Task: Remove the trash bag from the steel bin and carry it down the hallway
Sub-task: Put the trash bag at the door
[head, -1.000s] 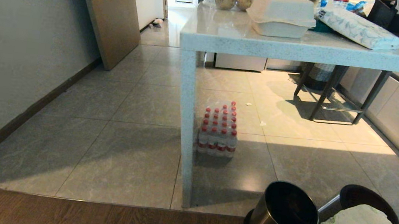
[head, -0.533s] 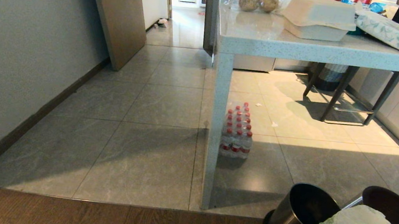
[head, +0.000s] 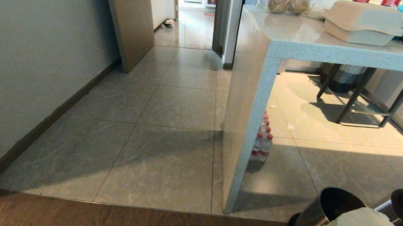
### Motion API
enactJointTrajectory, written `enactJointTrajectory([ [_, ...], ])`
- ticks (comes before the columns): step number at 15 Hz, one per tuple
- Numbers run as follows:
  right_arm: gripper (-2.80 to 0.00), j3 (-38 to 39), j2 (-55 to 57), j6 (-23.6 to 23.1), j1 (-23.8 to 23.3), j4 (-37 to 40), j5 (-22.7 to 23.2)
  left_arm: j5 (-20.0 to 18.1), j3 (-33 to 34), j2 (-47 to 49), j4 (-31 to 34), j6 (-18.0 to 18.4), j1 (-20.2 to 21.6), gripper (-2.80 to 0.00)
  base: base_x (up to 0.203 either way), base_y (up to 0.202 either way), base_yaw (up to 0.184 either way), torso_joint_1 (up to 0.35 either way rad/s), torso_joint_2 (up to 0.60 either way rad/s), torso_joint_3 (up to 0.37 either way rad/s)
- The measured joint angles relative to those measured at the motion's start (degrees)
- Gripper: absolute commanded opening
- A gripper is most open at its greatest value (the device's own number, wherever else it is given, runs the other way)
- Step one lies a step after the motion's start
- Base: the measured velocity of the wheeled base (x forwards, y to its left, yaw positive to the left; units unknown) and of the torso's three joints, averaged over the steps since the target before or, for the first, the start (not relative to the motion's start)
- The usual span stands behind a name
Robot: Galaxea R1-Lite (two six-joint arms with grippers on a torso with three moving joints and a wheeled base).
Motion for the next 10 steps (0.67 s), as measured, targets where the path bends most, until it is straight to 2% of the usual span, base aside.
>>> enactJointTrajectory([
  [10,-2.80,0.0,0.0,0.0,0.0,0.0,0.0,0.0,0.0,0.0,0.0,0.0,0.0,-2.80,0.000,0.192,0.001,0.002,0.00,0.001],
])
